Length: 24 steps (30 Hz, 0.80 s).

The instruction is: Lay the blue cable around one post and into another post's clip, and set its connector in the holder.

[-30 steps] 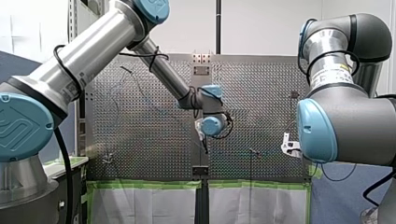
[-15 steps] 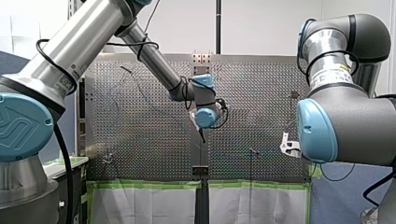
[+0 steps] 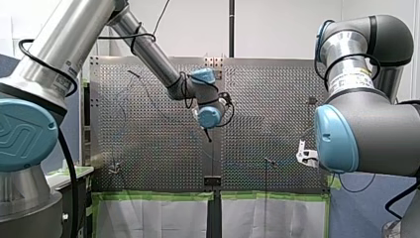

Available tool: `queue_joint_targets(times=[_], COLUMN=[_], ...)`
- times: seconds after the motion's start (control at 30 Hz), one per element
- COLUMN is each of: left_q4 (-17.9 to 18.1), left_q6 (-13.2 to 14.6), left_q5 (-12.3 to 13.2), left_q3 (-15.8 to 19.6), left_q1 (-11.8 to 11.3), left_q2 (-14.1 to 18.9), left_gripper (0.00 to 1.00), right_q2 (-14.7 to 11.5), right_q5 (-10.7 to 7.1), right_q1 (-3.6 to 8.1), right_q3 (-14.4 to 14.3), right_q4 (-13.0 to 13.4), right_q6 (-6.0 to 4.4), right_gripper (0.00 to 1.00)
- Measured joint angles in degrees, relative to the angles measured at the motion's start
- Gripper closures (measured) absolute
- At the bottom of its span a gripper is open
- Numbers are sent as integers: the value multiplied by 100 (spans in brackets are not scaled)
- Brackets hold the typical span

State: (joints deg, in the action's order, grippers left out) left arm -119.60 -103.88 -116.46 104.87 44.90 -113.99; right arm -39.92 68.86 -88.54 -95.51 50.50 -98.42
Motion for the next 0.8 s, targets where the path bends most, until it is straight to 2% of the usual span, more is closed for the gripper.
queue_joint_targets(times=[0.17, 0.4, 0.57, 0.67, 0.8], left_q4=[257, 588, 543, 538, 629], left_q6=[-28, 37, 71, 139, 210], left_q5=[67, 406, 596, 633, 646], left_q3=[267, 636, 866, 992, 1163], left_q1=[-224, -588, -817, -919, -964], left_q2=[269, 638, 863, 896, 785], left_gripper=[0, 0, 0, 0, 0], right_q2=[1, 0, 1, 1, 3], right_q5=[-15, -21, -23, -25, -29], right_q1=[-13, -34, -48, -57, -56], right_q3=[0, 0, 0, 0, 0], right_q4=[4, 5, 5, 8, 10], right_q6=[-9, -12, -19, -25, -29], right_gripper=[100, 100, 100, 100, 100])
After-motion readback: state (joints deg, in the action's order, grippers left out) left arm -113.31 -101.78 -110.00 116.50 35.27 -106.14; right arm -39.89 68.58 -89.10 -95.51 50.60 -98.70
